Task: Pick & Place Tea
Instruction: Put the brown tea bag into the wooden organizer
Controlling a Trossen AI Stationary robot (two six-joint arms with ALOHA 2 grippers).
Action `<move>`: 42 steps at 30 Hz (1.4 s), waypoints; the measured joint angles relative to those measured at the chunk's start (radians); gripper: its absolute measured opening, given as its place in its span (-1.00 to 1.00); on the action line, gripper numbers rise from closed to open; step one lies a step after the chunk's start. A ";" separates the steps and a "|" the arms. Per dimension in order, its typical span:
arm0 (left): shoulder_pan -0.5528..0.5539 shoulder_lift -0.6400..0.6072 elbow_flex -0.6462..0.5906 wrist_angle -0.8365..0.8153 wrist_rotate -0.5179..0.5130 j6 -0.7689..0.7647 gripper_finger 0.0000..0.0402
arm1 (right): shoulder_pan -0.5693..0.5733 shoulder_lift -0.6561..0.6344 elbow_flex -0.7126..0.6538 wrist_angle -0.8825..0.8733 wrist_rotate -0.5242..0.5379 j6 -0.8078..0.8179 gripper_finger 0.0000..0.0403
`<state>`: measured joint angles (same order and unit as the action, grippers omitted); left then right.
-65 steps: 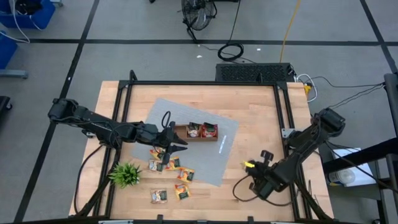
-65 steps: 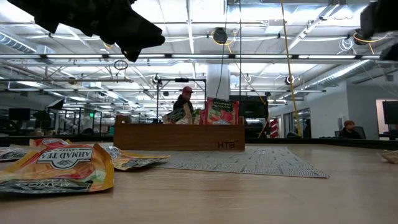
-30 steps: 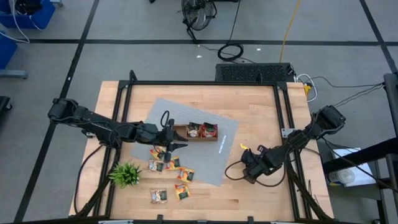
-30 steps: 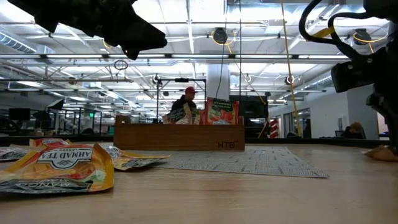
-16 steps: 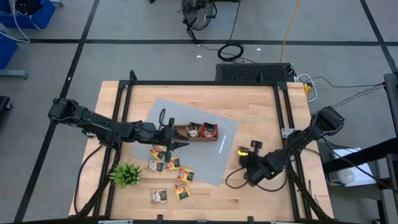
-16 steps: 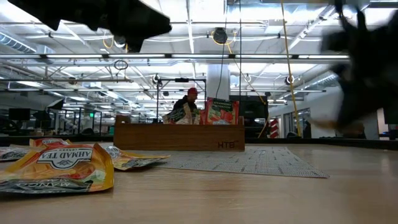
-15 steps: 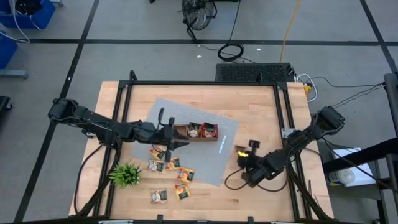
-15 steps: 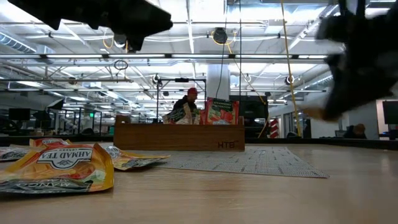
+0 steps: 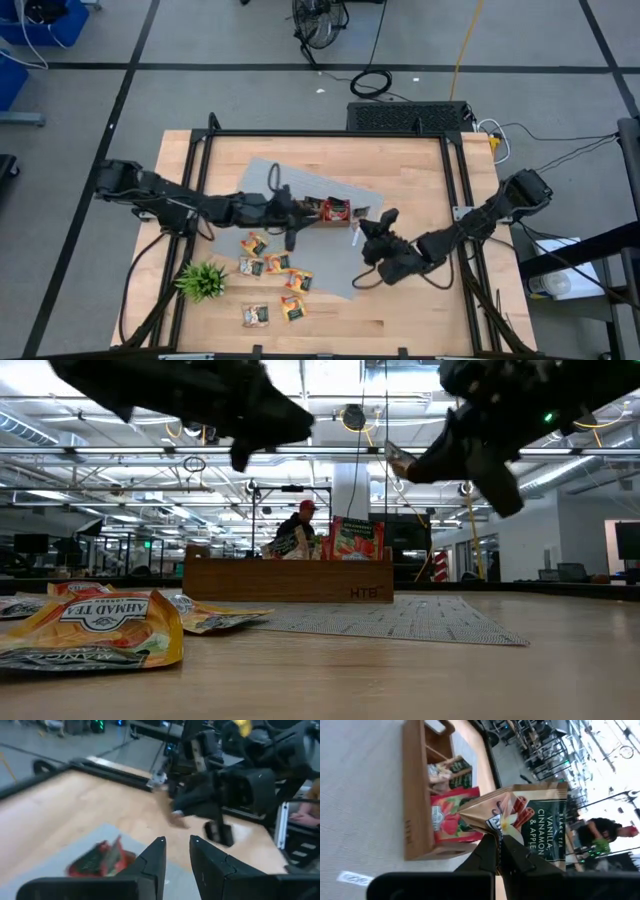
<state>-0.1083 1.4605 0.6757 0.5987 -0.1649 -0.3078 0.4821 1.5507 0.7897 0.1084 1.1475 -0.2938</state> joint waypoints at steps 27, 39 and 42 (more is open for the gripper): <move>0.041 0.287 0.286 -0.064 -0.019 -0.098 0.52 | -0.063 -0.002 -0.081 0.312 -0.122 -0.137 -1.00; 0.066 0.264 0.286 -0.064 -0.039 -0.098 0.41 | -0.048 -0.004 -0.081 0.332 -0.056 -0.160 -1.00; 0.073 0.265 0.285 -0.048 -0.042 -0.108 0.41 | -0.049 -0.004 -0.081 0.333 -0.079 -0.142 -1.00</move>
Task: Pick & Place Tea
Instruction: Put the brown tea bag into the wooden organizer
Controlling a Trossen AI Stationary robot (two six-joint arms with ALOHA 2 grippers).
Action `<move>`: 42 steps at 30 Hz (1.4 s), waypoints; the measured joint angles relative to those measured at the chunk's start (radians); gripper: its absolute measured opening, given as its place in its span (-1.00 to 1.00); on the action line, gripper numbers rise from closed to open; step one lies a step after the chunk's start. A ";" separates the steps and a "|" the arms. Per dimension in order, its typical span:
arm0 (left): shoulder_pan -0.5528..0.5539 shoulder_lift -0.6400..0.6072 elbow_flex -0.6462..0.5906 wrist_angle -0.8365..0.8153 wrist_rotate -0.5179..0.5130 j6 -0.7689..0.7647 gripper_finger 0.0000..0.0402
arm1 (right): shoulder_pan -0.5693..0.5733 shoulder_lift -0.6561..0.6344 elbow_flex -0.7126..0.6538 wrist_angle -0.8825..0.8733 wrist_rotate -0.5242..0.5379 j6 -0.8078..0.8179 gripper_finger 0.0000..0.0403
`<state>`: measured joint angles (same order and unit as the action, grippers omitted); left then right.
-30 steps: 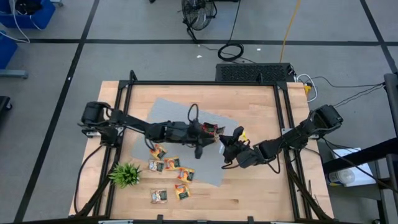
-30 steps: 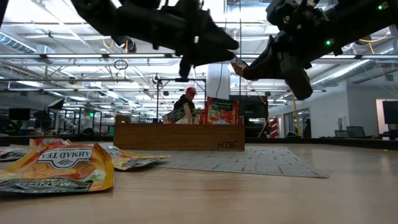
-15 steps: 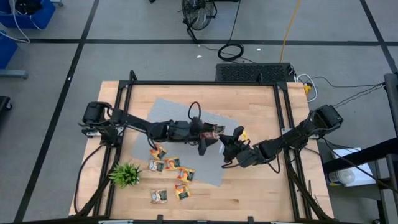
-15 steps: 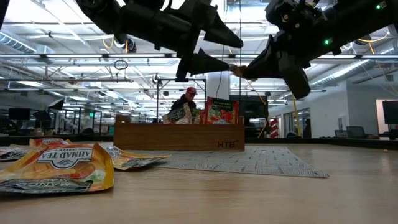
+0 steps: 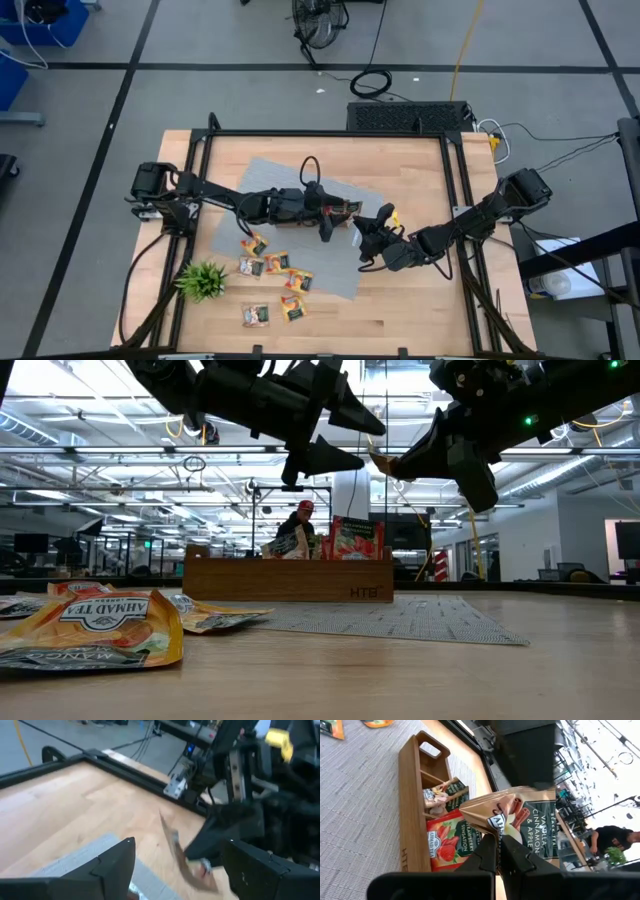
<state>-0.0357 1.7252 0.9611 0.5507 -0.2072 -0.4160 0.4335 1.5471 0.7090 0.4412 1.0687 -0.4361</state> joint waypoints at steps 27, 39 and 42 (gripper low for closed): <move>0.038 0.010 0.000 -0.004 0.208 0.063 -0.97 | -0.011 0.010 -0.012 0.068 -0.108 -0.009 -0.96; -0.068 -0.181 -0.002 -0.435 -0.099 0.419 -0.99 | 0.034 -0.011 -0.056 0.068 -0.074 0.190 -0.63; -0.118 -0.184 -0.030 -0.504 -0.190 0.538 -0.99 | 0.034 -0.027 -0.058 0.056 -0.076 0.192 -0.61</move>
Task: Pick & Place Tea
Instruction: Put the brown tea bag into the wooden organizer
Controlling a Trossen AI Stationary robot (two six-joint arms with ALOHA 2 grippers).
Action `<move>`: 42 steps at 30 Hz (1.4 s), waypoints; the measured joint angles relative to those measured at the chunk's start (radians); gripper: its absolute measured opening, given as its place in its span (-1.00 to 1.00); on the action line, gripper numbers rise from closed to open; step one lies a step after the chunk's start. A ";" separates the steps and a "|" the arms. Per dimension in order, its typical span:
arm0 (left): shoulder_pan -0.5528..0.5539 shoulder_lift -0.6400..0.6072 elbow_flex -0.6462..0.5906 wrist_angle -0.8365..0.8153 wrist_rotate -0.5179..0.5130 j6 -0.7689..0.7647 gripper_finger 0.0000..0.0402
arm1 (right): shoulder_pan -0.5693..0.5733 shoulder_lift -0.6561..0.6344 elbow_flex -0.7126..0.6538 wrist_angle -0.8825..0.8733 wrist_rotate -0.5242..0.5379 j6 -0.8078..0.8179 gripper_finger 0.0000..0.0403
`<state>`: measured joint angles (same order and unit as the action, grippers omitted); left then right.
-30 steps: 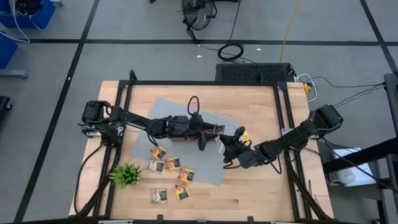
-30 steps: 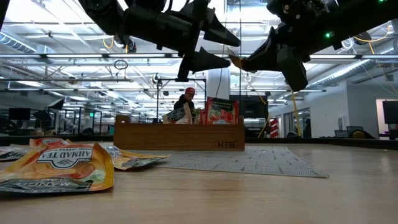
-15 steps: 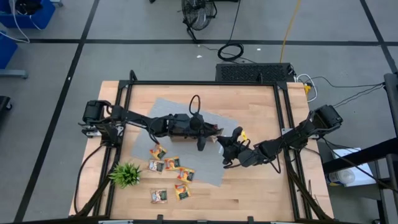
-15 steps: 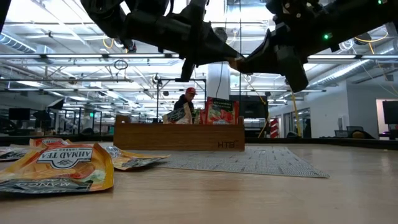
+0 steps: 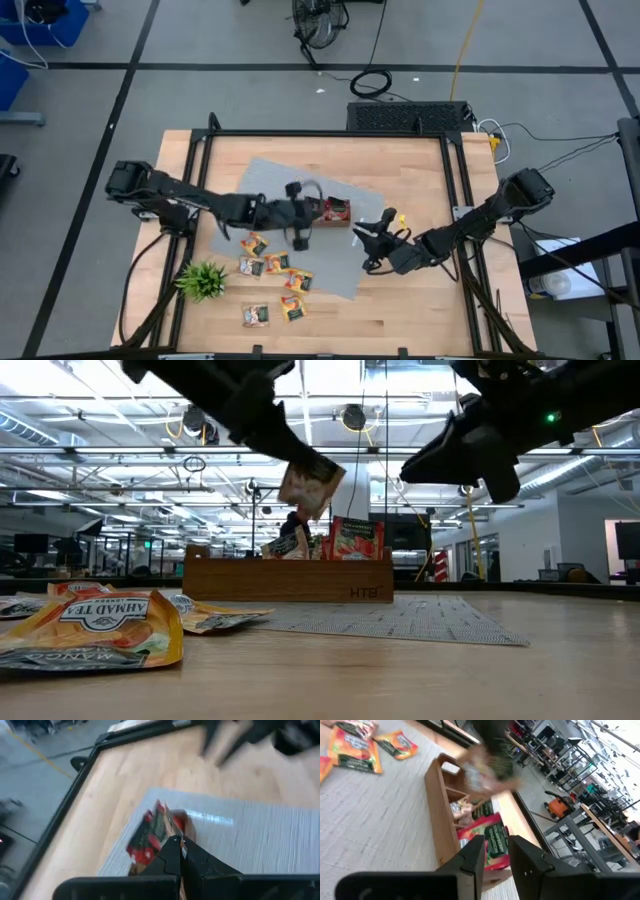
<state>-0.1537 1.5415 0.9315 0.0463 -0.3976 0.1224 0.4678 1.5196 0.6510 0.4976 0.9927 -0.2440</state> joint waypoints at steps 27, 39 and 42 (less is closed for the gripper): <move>0.044 0.024 -0.244 0.292 -0.037 0.120 -1.00 | -0.001 -0.050 -0.003 -0.017 -0.003 0.026 -0.64; 0.104 0.070 -0.243 0.307 0.059 0.140 -0.98 | -0.001 -0.050 -0.003 -0.016 -0.003 0.027 -0.64; 0.112 0.077 -0.243 0.332 0.057 0.168 -0.99 | -0.001 -0.050 -0.003 -0.017 -0.004 0.035 -0.64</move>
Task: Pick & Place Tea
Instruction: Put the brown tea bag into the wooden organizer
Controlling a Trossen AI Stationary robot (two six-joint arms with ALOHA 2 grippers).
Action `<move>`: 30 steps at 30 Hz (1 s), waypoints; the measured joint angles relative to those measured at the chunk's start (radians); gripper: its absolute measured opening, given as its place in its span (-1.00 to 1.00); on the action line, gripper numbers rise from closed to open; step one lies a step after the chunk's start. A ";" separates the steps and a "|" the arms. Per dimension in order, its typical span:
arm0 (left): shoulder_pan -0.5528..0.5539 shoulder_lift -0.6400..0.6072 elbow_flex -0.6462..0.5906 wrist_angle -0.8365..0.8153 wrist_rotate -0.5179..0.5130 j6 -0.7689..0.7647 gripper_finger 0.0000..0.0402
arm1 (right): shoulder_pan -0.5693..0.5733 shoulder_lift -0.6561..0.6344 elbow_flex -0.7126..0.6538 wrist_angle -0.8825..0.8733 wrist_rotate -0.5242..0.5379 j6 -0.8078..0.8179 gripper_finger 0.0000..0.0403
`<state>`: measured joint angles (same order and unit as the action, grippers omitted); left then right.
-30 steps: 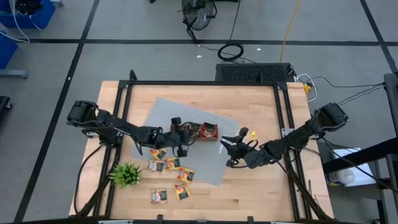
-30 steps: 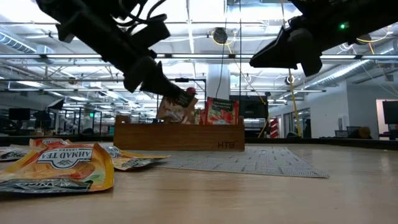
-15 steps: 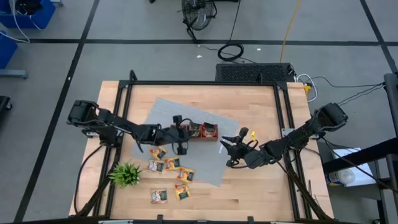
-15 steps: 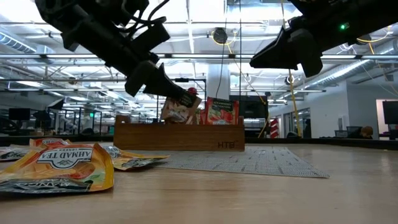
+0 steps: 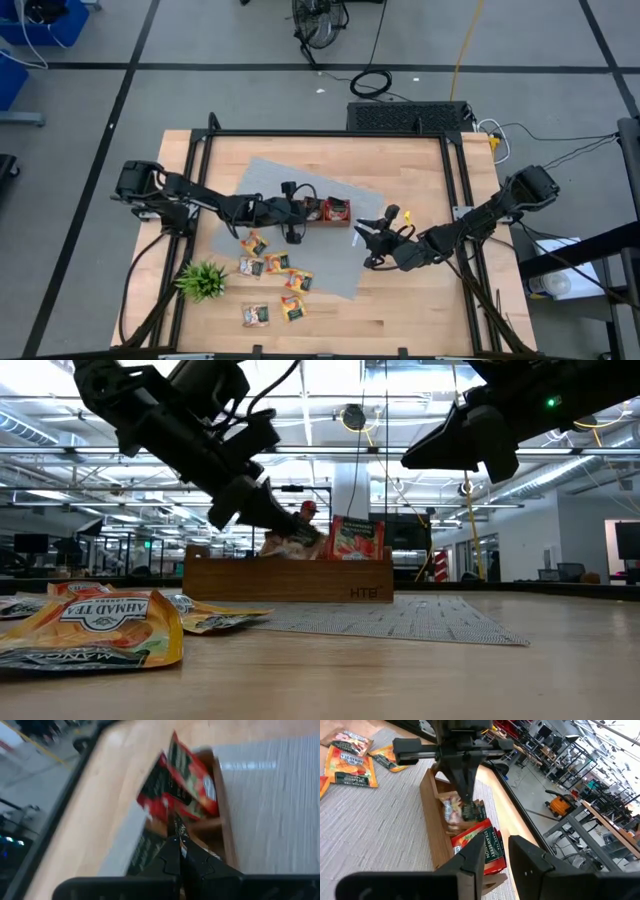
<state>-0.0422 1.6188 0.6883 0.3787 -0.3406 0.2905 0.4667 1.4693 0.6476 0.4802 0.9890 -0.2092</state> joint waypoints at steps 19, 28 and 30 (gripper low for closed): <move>0.014 0.012 0.000 0.046 -0.057 -0.029 -0.52 | 0.000 0.000 0.000 -0.002 -0.002 0.003 -0.64; 0.006 0.012 0.000 0.046 -0.083 -0.066 -0.03 | 0.000 0.000 0.000 -0.001 -0.031 0.004 -0.64; -0.007 0.012 0.000 0.046 -0.073 -0.066 0.08 | 0.000 0.000 0.000 0.000 -0.030 0.004 -0.64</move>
<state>-0.0496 1.6310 0.6880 0.4244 -0.4138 0.2241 0.4667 1.4693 0.6476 0.4801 0.9587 -0.2054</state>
